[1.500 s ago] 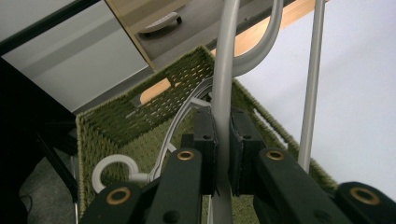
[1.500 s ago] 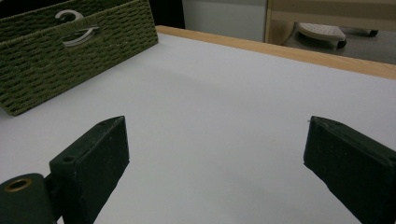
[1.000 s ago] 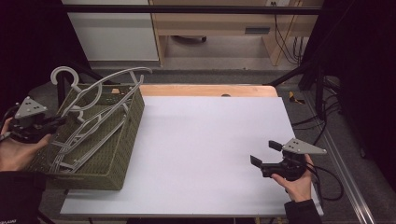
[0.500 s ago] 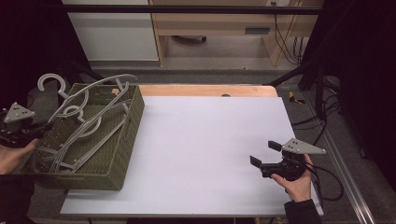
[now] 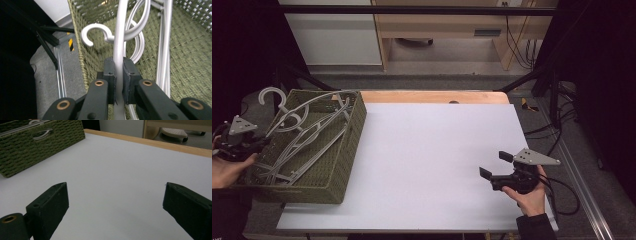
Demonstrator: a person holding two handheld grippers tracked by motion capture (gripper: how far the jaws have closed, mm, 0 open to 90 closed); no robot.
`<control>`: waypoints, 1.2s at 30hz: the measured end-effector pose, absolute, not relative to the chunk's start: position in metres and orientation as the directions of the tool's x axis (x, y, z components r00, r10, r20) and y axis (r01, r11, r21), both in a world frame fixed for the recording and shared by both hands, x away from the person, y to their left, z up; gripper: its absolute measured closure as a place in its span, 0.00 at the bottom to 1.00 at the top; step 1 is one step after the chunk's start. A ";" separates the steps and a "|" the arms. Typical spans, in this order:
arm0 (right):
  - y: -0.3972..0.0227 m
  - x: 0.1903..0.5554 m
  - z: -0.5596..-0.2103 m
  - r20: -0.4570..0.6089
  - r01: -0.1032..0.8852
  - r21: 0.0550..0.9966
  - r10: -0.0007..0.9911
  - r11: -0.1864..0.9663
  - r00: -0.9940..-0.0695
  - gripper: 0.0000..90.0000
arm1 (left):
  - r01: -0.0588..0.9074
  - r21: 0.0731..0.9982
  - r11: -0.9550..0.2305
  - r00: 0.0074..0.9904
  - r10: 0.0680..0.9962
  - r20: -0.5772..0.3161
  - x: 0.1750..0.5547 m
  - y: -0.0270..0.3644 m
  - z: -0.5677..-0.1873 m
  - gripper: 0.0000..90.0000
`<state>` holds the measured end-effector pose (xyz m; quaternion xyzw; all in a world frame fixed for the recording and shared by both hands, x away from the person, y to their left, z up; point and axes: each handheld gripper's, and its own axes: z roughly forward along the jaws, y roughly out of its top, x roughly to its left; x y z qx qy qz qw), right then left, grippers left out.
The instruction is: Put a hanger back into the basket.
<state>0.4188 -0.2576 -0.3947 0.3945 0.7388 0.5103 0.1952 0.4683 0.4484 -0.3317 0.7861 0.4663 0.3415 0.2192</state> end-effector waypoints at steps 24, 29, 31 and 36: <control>-0.257 0.419 -0.395 0.114 0.389 0.905 0.783 0.172 -0.611 0.08 | 0.731 0.548 -0.406 0.342 0.914 0.220 0.489 0.439 -0.374 0.90; -0.257 0.419 -0.395 0.112 0.388 0.905 0.784 0.173 -0.611 0.08 | 0.733 0.548 -0.404 0.343 0.914 0.215 0.488 0.439 -0.374 0.80; -0.257 0.419 -0.395 0.112 0.388 0.906 0.784 0.173 -0.611 0.07 | 0.719 0.575 -0.391 0.330 0.920 0.213 0.486 0.441 -0.372 0.74; -0.258 0.419 -0.395 0.112 0.387 0.906 0.785 0.170 -0.609 0.07 | 0.672 0.645 -0.363 0.335 0.927 0.172 0.475 0.442 -0.365 0.64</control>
